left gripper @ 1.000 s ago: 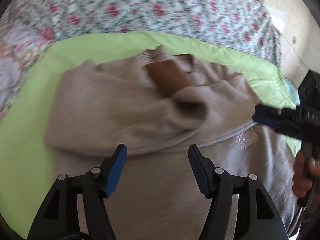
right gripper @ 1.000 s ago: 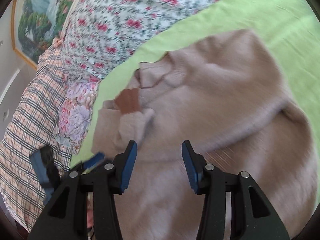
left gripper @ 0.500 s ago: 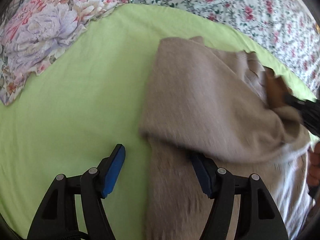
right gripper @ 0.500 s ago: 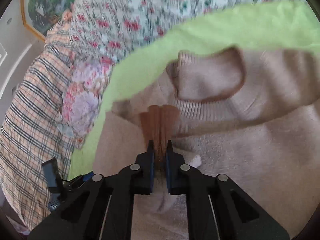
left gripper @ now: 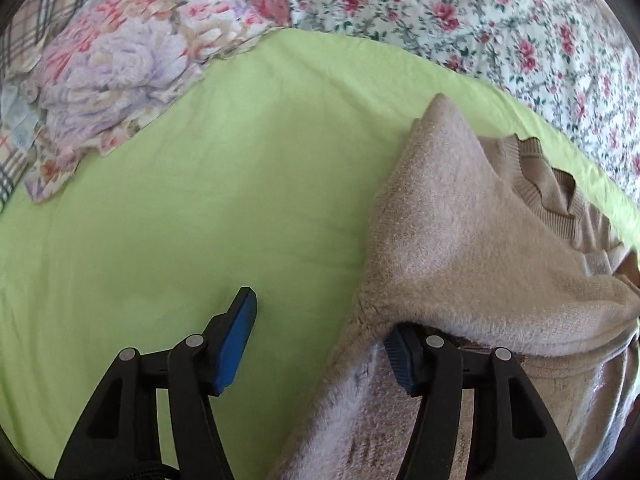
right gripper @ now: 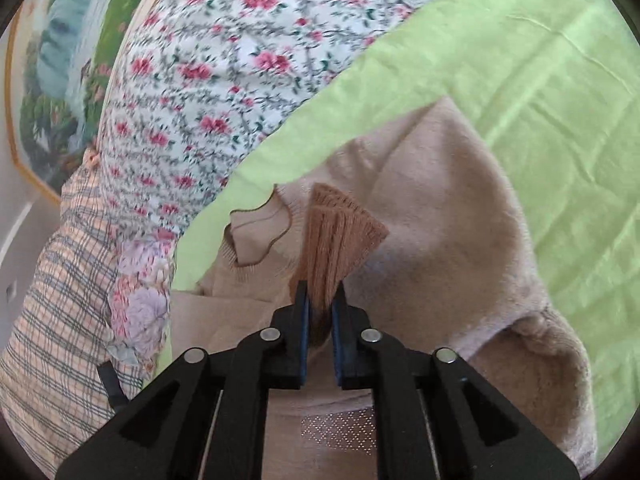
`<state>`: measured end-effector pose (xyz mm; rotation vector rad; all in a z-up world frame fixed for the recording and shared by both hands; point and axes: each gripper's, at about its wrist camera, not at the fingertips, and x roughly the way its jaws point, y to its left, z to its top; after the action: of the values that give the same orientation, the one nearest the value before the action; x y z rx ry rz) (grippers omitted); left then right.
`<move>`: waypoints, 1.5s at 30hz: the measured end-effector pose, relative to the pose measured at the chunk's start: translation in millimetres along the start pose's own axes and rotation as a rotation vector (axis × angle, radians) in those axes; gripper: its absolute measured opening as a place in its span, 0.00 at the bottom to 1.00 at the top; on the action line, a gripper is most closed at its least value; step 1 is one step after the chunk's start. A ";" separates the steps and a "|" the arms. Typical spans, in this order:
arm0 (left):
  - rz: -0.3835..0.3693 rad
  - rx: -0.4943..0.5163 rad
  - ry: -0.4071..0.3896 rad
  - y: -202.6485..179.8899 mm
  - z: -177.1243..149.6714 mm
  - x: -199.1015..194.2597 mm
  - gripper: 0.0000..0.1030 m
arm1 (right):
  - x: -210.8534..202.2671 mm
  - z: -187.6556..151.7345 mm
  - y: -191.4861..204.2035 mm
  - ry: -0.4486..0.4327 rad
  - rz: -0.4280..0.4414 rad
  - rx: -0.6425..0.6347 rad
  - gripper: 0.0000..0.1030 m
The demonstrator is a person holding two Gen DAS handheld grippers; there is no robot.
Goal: Fold small clothes
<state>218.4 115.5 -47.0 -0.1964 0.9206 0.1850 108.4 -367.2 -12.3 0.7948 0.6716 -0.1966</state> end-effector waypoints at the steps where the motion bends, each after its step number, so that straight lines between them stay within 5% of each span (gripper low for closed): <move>1: 0.000 -0.021 0.003 3.1 -1.9 0.2 0.60 | 2.0 -0.6 -3.2 0.012 -0.008 0.016 0.14; 8: -0.053 -0.124 -0.016 18.8 -8.1 -1.1 0.60 | 0.0 -9.3 -15.8 0.038 -0.023 0.063 0.18; 13: -0.054 -0.125 -0.023 17.7 -9.5 -1.3 0.61 | -26.4 -8.4 6.7 -0.030 -0.007 -0.059 0.09; 19: -0.047 -0.110 -0.025 14.9 -9.5 0.3 0.64 | -25.9 -16.8 2.7 0.075 -0.214 -0.117 0.10; 23: -0.065 -0.120 -0.027 18.8 -10.4 0.3 0.64 | -43.3 -13.1 24.8 -0.017 -0.218 -0.148 0.15; 26: -0.072 -0.127 -0.033 19.9 -11.5 -0.3 0.64 | -33.4 -3.7 68.2 -0.022 -0.082 -0.240 0.45; 27: -0.070 -0.126 -0.037 19.6 -12.0 -0.9 0.64 | -18.3 0.2 87.4 0.019 -0.006 -0.270 0.63; 28: -0.071 -0.127 -0.042 19.5 -13.0 -1.8 0.64 | -4.3 1.5 101.0 0.053 0.050 -0.287 0.68; 34: -0.116 -0.153 -0.060 27.2 -16.4 -3.7 0.64 | 128.2 7.6 183.5 0.354 0.351 -0.320 0.69; 36: -0.123 -0.154 -0.064 27.6 -16.3 -3.3 0.64 | 162.0 4.0 196.2 0.436 0.367 -0.320 0.69; 40: -0.134 -0.154 -0.073 26.9 -17.1 -3.1 0.64 | 237.5 -12.6 224.9 0.615 0.264 -0.419 0.70; 45: -0.163 -0.170 -0.090 30.0 -18.4 -2.6 0.66 | 292.7 -54.4 258.0 0.880 0.441 -0.425 0.71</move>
<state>195.5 139.8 -58.5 -0.4161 0.7959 0.1198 414.2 -125.3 -69.2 0.5734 1.2821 0.7220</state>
